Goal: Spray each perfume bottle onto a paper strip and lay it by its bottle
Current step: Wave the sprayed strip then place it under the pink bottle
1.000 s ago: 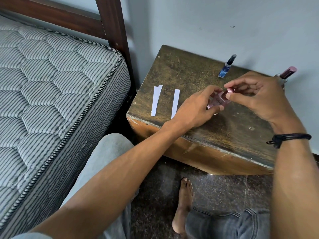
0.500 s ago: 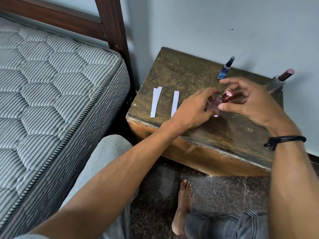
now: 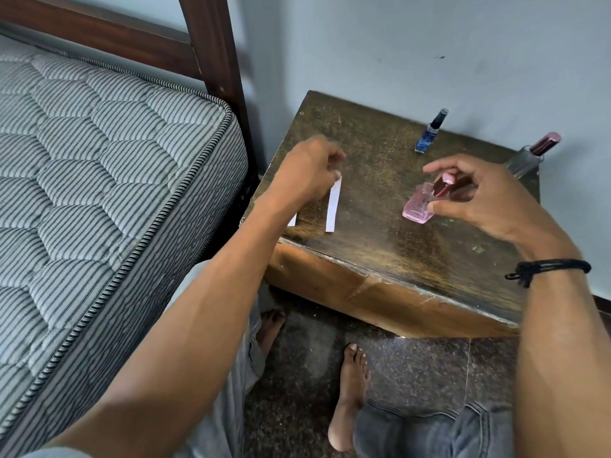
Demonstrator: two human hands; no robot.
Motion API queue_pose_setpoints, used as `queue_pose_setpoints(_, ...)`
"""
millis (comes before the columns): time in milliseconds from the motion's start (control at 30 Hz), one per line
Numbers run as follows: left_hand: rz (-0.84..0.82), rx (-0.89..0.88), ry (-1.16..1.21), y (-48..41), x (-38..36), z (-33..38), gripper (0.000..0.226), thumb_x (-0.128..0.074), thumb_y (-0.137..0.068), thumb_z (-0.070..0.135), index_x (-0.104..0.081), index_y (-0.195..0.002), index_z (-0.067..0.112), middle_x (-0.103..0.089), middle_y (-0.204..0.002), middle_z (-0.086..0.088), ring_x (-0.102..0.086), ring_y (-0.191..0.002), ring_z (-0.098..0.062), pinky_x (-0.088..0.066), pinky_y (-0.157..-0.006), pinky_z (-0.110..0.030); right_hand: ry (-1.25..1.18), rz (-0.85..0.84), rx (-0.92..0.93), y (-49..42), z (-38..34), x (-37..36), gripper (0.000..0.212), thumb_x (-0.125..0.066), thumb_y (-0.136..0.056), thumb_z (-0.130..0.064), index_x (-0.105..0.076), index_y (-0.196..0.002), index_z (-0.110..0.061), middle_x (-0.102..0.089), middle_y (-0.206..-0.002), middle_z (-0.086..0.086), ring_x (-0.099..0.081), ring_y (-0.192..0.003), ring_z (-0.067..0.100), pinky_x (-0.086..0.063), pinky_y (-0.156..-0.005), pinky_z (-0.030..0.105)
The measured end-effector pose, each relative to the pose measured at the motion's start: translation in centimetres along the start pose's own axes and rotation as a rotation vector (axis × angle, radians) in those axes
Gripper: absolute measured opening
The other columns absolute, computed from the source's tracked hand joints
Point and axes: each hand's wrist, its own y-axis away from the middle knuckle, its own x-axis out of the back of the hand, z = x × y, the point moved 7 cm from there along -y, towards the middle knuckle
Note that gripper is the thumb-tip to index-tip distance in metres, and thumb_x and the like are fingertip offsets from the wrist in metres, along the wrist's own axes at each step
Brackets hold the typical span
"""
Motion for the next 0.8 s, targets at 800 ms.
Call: queue_pose_setpoints(800, -0.049, -0.046, -0.172, 0.4, -1.6, 0.5, 0.017, -0.069, -0.083, 0.014, -0.07, -0.099, 0.018, -0.064, -0.108, -0.001, -0.056, -0.108, -0.026, -0.046, -0.095, -0.043, 0.2, 0.491, 0.59, 1.8, -10.1, -4.9, 0.009, -0.07, -0.091, -0.011, -0.077, -0.086, -0.009, -0.069, -0.068, 0.002, -0.061, -0.059, 0.019, -0.052, -0.052, 0.039)
